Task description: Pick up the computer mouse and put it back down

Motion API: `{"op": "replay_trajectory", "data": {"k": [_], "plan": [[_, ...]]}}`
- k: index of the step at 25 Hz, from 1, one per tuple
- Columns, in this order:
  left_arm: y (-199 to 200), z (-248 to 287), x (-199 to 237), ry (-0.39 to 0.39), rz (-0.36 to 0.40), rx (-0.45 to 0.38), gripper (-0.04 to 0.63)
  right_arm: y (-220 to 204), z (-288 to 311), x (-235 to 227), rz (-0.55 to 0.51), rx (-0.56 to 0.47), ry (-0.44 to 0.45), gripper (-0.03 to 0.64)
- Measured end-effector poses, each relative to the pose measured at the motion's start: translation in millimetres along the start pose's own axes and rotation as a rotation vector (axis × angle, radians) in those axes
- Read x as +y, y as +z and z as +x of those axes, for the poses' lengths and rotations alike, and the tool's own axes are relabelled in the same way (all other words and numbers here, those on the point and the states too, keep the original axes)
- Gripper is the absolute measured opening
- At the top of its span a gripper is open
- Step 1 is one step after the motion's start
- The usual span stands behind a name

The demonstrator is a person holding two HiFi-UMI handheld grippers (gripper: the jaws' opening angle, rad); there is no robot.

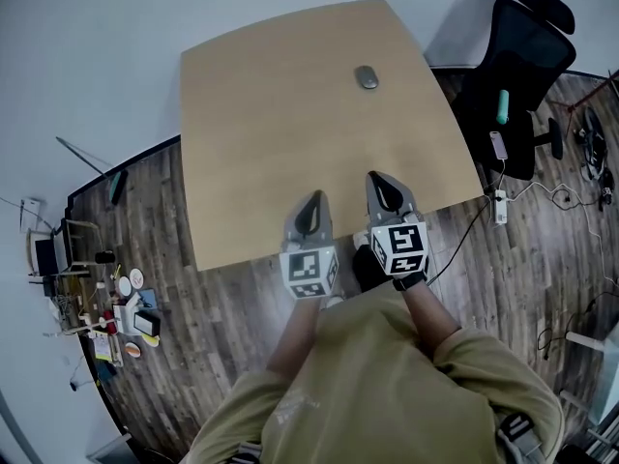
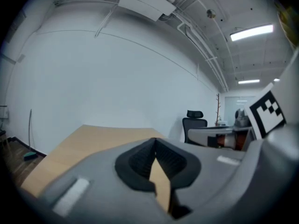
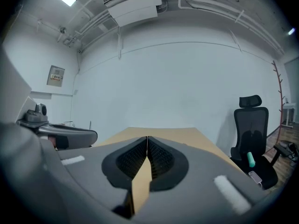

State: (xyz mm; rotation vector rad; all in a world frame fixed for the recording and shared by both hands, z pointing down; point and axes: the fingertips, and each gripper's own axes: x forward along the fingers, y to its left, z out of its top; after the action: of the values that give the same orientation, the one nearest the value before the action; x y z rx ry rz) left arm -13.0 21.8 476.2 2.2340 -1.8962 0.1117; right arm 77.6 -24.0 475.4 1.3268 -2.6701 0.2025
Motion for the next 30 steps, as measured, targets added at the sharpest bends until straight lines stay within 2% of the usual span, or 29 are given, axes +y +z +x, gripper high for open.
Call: {"op": "replay_trajectory", "data": {"k": [4,7,10,16,19,23,30], "plan": [[9,69,5,0.015,-0.02,0.017,0.002,-4,54,-52,0.009,0.053,0.011,0.023],[6,112,8,0.011,-0.064,0.064,0.002,-15,91,-86,0.033,0.118,0.003,0.031],[-1,152,13,0.015,-0.066,0.111,0.002,-23,132,-116,0.046,0.164,0.005,0.043],[-12,214,29,0.041,-0.083,0.163,0.002,-43,215,-170,0.06,0.243,-0.002,0.089],[-17,239,38,0.062,-0.091,0.185,0.002,-57,251,-197,0.061,0.28,-0.036,0.089],[-28,272,52,0.078,-0.107,0.22,0.002,-75,300,-224,0.058,0.323,-0.039,0.091],[-56,314,69,0.09,-0.141,0.283,0.002,-120,382,-259,0.078,0.417,-0.029,0.207]]}}
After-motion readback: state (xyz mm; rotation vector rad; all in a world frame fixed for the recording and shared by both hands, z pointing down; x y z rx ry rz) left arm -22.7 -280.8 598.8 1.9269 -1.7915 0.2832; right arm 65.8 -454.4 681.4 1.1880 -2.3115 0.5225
